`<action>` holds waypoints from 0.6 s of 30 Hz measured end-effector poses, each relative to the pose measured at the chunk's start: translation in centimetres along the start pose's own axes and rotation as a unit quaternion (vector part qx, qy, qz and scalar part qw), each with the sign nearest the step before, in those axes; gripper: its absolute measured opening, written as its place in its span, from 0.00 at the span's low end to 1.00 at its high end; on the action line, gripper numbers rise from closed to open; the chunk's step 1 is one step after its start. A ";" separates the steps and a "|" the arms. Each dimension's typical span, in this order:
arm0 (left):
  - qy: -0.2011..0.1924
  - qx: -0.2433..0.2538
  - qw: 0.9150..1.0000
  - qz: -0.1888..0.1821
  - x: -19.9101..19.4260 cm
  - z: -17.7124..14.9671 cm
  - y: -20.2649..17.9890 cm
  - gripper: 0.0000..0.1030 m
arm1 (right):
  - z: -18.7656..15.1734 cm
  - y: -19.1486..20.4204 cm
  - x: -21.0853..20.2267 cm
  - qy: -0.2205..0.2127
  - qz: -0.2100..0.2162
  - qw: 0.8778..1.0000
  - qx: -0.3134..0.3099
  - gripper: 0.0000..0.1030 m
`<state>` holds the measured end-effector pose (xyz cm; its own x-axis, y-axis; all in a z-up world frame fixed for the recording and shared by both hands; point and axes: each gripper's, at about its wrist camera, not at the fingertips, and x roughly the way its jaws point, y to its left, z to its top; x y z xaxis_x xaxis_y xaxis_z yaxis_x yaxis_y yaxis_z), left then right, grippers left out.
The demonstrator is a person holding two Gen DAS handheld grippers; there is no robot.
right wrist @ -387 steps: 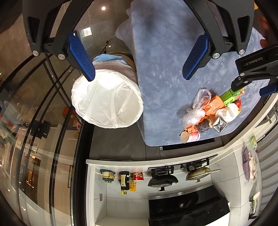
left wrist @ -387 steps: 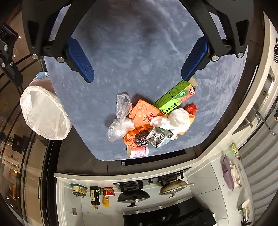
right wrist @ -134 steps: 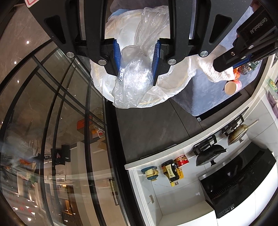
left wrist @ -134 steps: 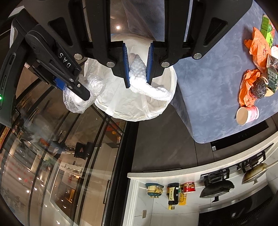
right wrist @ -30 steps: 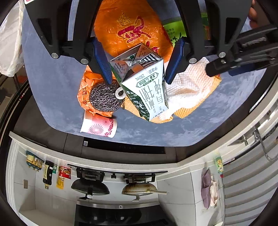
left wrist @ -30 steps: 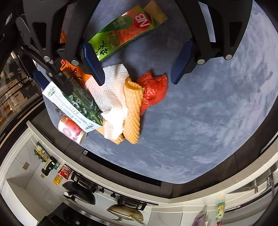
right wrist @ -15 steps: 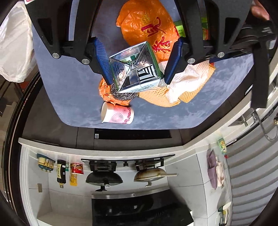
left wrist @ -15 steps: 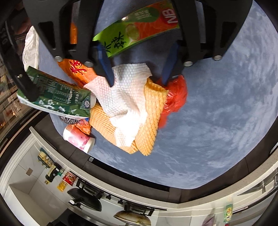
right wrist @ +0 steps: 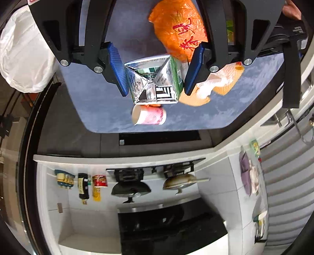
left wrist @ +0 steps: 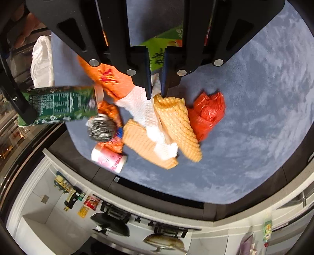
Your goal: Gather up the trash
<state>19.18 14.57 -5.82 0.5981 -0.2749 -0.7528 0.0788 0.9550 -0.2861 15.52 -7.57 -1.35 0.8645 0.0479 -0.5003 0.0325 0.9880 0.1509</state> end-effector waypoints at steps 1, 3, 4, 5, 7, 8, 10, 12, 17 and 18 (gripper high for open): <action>-0.005 0.002 1.000 -0.005 -0.6 0.1 -0.4 0.09 | 0.1 -0.4 -0.4 -0.004 -0.003 1.000 0.003 0.54; -0.011 0.004 1.000 -0.011 -1.4 0.2 -1.1 0.09 | 0.4 -1.2 -1.4 -0.013 -0.006 1.000 0.009 0.53; -0.016 0.007 1.000 -0.014 -2.0 0.2 -1.6 0.09 | 0.5 -1.5 -1.8 -0.018 -0.008 1.000 0.012 0.53; -0.020 0.011 1.000 -0.017 -2.5 0.3 -2.0 0.09 | 0.6 -2.0 -2.4 -0.023 -0.012 1.000 0.015 0.53; -0.027 0.018 0.999 -0.027 -3.4 0.3 -3.1 0.09 | 0.7 -2.8 -3.3 -0.031 -0.017 0.999 0.021 0.53; -0.030 0.021 0.999 -0.031 -3.8 0.3 -3.6 0.08 | 0.7 -3.3 -3.8 -0.035 -0.019 0.999 0.025 0.53; -0.037 0.032 0.998 -0.042 -4.8 0.2 -4.7 0.07 | 0.7 -4.2 -4.6 -0.040 -0.024 0.998 0.031 0.52; -0.042 0.046 0.997 -0.050 -5.7 -0.2 -6.0 0.07 | 0.6 -5.1 -5.6 -0.046 -0.030 0.998 0.038 0.52; -0.030 0.072 0.995 -0.055 -6.2 -2.2 -7.8 0.07 | -0.1 -7.2 -7.5 -0.049 -0.042 0.997 0.050 0.52; -0.022 0.075 0.996 -0.054 -6.0 -2.8 -7.9 0.07 | -0.3 -7.6 -7.7 -0.049 -0.044 0.997 0.052 0.52</action>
<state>12.77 8.33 -0.72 0.6146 -0.3745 -0.6943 0.2598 0.9271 -0.2701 8.44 -15.36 1.14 0.9007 -0.0569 -0.4307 0.1569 0.9671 0.2003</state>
